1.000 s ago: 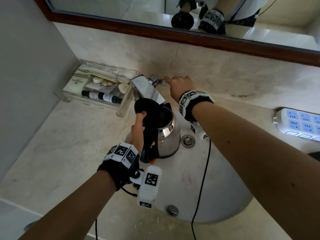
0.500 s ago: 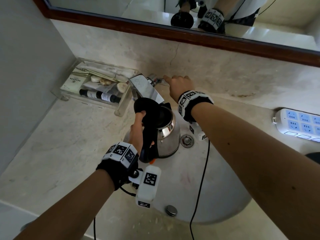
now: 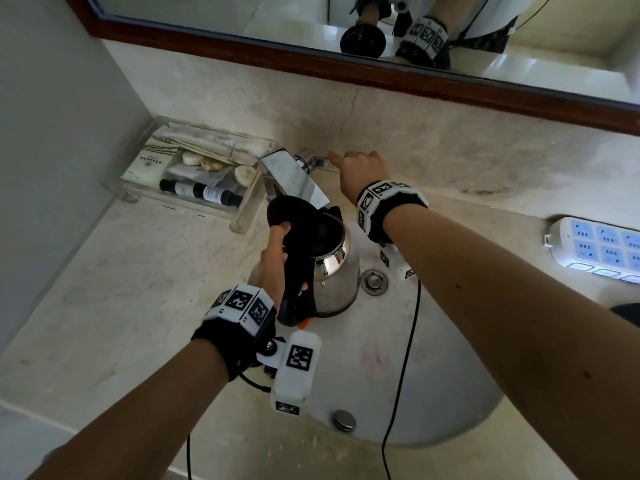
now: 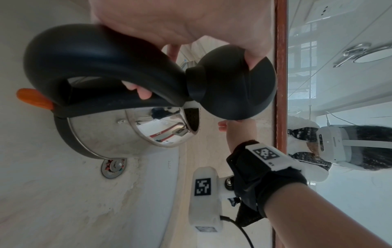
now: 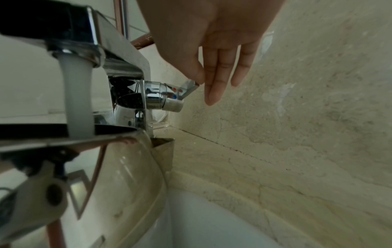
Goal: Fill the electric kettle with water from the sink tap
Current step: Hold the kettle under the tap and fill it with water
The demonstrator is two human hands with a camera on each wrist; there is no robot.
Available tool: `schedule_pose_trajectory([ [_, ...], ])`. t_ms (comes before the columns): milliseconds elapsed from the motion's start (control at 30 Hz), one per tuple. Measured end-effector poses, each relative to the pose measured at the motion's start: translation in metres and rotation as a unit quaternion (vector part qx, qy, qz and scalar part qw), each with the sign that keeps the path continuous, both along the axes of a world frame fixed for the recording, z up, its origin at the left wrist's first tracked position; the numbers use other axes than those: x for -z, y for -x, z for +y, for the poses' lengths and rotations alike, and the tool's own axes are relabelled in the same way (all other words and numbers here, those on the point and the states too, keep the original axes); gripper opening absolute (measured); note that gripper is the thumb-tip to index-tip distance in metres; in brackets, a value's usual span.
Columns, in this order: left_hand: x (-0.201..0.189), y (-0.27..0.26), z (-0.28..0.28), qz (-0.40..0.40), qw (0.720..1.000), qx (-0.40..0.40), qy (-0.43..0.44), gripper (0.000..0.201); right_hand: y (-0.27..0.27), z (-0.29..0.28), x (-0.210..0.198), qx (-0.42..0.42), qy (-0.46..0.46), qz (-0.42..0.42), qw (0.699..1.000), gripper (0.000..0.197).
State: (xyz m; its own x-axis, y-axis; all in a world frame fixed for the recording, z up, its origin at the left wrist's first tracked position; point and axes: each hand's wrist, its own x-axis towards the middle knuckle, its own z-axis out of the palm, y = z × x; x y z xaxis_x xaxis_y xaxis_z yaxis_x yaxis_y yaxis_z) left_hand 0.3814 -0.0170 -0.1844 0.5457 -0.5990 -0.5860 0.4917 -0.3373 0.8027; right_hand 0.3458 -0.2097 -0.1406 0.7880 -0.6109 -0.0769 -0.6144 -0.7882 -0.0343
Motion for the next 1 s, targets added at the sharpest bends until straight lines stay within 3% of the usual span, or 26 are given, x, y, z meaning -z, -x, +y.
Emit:
schedule_pose_trajectory([
  [167,-0.0003,0.0001,-0.0006,0.007,1.0,-0.013,0.005,0.085,-0.0009,0.0001,-0.0005,0.002,0.001,-0.002,1.0,0.051],
  [333,-0.0023,-0.0008,-0.0007,0.004,1.0,-0.013,0.003,0.072,-0.0014,0.0003,-0.0005,0.003,0.004,0.002,1.0,0.051],
  [500,0.0009,-0.0028,-0.0007,0.001,1.0,-0.026,-0.007,0.089,-0.0012,0.0003,-0.0018,0.002,0.003,0.006,1.0,0.051],
  [600,0.0021,-0.0037,-0.0003,0.01,0.999,-0.032,-0.009,0.109,-0.0013,0.0,-0.0019,0.002,0.004,0.008,1.0,0.051],
  [733,0.0002,-0.0041,0.0005,0.01,0.999,-0.036,-0.009,0.114,-0.0015,0.0005,-0.0022,0.001,0.006,0.011,1.0,0.05],
  [833,-0.0015,-0.0019,0.0005,0.005,0.999,-0.033,-0.013,0.107,-0.0014,0.0011,-0.0032,-0.001,0.005,0.014,1.0,0.049],
  [1000,-0.0038,0.0,-0.0006,0.006,1.0,-0.011,0.004,0.073,-0.0013,0.0021,-0.005,-0.001,0.003,0.019,1.0,0.05],
])
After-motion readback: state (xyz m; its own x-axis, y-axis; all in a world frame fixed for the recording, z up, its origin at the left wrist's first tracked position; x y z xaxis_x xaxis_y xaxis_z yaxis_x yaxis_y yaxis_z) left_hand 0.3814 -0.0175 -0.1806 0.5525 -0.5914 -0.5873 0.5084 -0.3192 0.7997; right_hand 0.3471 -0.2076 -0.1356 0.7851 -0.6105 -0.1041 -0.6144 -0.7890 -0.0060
